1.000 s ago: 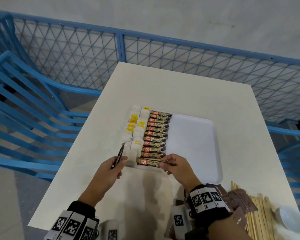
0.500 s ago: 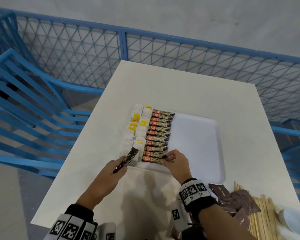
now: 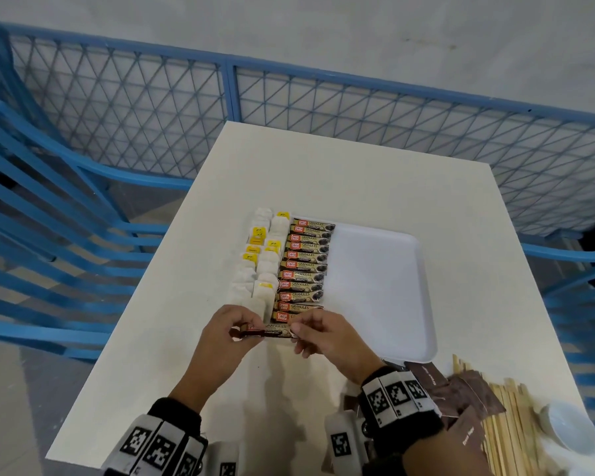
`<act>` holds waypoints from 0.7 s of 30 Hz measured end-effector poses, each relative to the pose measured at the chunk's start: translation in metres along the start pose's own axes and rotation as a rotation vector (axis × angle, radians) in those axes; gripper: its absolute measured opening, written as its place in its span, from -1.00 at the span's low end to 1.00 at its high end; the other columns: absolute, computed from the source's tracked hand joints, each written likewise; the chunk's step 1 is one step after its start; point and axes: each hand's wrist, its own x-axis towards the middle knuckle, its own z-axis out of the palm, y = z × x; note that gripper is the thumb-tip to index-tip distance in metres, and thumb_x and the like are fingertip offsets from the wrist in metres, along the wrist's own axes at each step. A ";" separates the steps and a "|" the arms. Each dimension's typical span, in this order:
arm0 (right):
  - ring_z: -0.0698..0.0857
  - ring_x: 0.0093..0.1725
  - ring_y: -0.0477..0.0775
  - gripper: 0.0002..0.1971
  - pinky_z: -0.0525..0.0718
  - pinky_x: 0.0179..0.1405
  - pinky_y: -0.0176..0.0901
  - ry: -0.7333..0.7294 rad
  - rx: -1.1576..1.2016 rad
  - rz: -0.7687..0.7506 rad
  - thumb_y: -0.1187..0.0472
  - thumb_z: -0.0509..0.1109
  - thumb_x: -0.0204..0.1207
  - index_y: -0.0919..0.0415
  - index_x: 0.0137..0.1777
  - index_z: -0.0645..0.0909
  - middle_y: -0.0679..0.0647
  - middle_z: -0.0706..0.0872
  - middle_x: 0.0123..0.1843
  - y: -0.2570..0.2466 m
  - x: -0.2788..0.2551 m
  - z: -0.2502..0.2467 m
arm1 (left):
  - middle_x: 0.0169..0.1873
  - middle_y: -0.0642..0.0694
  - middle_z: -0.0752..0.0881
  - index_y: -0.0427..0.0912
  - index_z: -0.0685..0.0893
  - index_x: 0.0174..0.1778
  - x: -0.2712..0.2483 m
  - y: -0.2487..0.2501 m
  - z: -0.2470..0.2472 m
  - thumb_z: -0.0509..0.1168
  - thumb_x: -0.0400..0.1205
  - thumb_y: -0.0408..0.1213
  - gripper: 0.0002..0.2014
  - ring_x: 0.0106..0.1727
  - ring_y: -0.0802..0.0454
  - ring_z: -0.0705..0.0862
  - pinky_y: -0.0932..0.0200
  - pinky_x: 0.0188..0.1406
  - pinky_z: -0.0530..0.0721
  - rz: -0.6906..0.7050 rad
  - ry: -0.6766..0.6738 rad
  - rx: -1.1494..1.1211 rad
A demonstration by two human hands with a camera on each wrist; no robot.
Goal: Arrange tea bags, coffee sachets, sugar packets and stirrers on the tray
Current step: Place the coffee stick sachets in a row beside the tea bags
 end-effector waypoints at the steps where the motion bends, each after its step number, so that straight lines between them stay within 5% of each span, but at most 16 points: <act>1: 0.70 -0.39 -0.01 -0.94 0.65 -0.38 -0.29 0.007 0.014 -0.016 0.37 0.36 0.54 0.31 -0.02 0.62 0.15 0.69 -0.30 0.001 -0.001 -0.001 | -0.11 -0.05 0.66 0.11 0.68 -0.28 0.000 0.001 0.000 0.45 0.43 -0.58 -0.61 -0.15 0.19 0.65 0.43 -0.18 0.58 -0.022 -0.029 -0.022; 5: 0.71 -0.37 -0.04 -0.92 0.65 -0.37 -0.32 0.090 -0.030 -0.061 0.40 0.40 0.50 0.29 -0.03 0.62 0.13 0.71 -0.28 0.005 -0.002 -0.008 | -0.17 -0.01 0.74 -0.12 0.66 -0.04 0.000 0.005 0.002 0.38 0.51 -0.57 -0.74 -0.22 0.18 0.70 0.43 -0.24 0.61 -0.146 -0.187 -0.194; 13: 0.67 -0.38 -0.14 -0.92 0.65 -0.34 -0.39 0.251 -0.231 -0.031 0.32 0.50 0.42 0.16 -0.17 0.66 0.07 0.75 -0.27 0.022 0.000 -0.025 | -0.24 -0.11 0.79 -0.16 0.69 -0.16 0.012 -0.006 0.016 0.48 0.45 -0.46 -0.84 -0.13 0.00 0.75 0.32 -0.13 0.63 -0.201 -0.021 -0.120; 18: 0.61 -0.40 -0.24 -0.91 0.53 -0.37 -0.56 0.389 -0.400 -0.035 0.28 0.54 0.38 0.19 -0.15 0.69 -0.07 0.71 -0.37 0.030 0.011 -0.028 | -0.26 0.05 0.72 -0.16 0.72 -0.15 0.020 -0.011 0.031 0.45 0.50 -0.44 -0.90 -0.18 0.12 0.70 0.61 -0.23 0.53 -0.070 0.023 0.143; 21: 0.62 -0.39 -0.23 -0.89 0.53 -0.37 -0.57 0.402 -0.420 -0.052 0.32 0.54 0.37 0.19 -0.20 0.65 -0.06 0.68 -0.38 0.032 0.014 -0.026 | -0.14 -0.04 0.69 -0.22 0.76 -0.01 0.023 -0.015 0.034 0.39 0.54 -0.42 -0.86 -0.14 0.08 0.66 0.60 -0.18 0.50 0.017 0.019 0.314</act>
